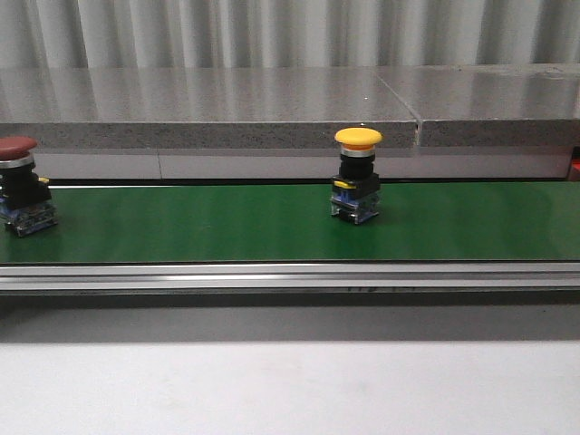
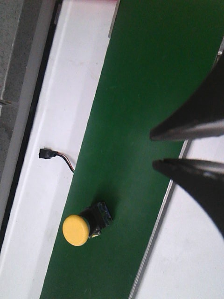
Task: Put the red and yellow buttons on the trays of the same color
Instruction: 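Grasp the yellow button on the conveyor with the right gripper, then lower the yellow button into the yellow tray and open the right gripper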
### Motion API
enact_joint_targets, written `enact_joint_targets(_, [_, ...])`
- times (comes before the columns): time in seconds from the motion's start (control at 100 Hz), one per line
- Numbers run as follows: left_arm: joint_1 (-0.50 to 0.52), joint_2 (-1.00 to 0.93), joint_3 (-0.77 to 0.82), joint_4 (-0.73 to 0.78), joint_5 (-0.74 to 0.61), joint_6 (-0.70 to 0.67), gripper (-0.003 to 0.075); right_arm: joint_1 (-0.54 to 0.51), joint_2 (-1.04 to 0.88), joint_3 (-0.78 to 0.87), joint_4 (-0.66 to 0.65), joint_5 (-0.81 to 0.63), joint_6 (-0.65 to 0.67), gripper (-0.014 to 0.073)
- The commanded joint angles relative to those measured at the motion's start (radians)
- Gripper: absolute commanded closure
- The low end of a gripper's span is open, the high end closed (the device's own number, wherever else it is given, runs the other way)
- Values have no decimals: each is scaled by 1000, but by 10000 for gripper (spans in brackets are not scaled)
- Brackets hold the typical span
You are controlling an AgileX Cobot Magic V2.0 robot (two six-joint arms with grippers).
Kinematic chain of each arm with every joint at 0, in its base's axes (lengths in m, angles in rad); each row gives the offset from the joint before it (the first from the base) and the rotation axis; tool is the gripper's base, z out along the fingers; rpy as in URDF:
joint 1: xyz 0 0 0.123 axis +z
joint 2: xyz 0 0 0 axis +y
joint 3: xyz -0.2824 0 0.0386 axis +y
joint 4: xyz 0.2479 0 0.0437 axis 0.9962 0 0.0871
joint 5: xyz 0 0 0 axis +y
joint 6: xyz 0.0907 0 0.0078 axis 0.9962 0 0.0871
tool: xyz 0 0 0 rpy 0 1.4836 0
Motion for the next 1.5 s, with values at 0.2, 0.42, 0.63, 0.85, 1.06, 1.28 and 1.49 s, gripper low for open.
enact_joint_targets(0.2, [-8, 7, -25, -12, -72, 1, 741, 13, 211, -189, 26, 74, -24, -65])
enact_joint_targets(0.42, [-8, 7, -25, -12, -72, 1, 741, 106, 394, -297, 26, 116, -44, -63])
enact_joint_targets(0.63, [-8, 7, -25, -12, -72, 1, 741, 161, 560, -373, 25, 134, -94, -62])
enact_joint_targets(0.85, [-8, 7, -25, -12, -72, 1, 741, 161, 693, -424, 10, 114, -103, -62])
enact_joint_targets(1.06, [-8, 7, -25, -12, -72, 1, 741, 161, 735, -441, -3, 72, -110, 71])
enact_joint_targets(1.28, [-8, 7, -25, -12, -72, 1, 741, 161, 734, -442, -3, 64, -112, 469])
enact_joint_targets(1.49, [-8, 7, -25, -12, -72, 1, 741, 150, 693, -442, -3, 65, -86, 549])
